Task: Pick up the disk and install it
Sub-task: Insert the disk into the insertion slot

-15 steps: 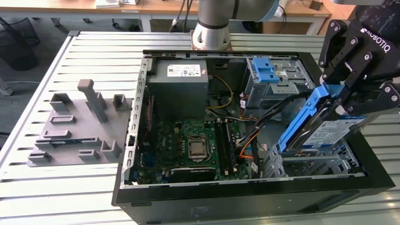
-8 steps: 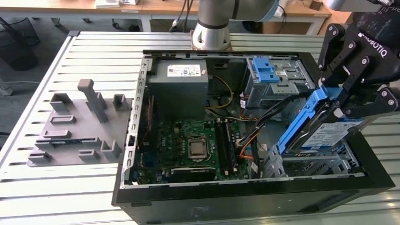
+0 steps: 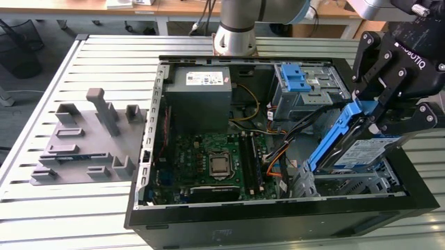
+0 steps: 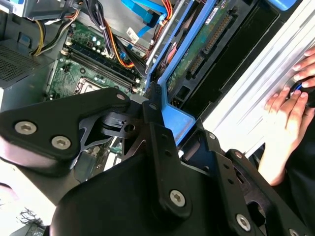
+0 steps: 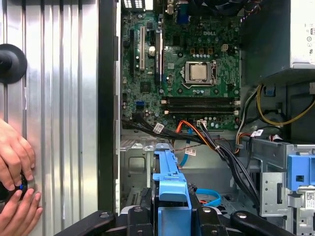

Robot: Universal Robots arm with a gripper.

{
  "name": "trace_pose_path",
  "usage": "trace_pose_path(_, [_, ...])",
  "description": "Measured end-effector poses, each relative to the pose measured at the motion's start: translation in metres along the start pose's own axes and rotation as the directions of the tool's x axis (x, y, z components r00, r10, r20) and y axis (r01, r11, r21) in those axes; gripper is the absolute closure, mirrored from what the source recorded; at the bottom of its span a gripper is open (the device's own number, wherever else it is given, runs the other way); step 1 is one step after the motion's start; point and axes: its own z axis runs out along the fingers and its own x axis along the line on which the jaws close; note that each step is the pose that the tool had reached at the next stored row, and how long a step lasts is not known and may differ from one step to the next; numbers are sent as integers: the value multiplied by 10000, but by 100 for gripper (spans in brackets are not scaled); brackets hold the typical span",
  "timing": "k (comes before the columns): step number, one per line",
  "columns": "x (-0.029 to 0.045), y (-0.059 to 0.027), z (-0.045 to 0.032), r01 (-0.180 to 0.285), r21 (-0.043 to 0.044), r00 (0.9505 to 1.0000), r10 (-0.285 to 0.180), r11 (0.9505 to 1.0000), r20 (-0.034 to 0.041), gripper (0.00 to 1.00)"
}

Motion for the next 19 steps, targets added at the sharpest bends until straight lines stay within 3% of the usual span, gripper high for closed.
trace_pose_path(19, [3,-1,139,0,0,10000,0,10000,1,64])
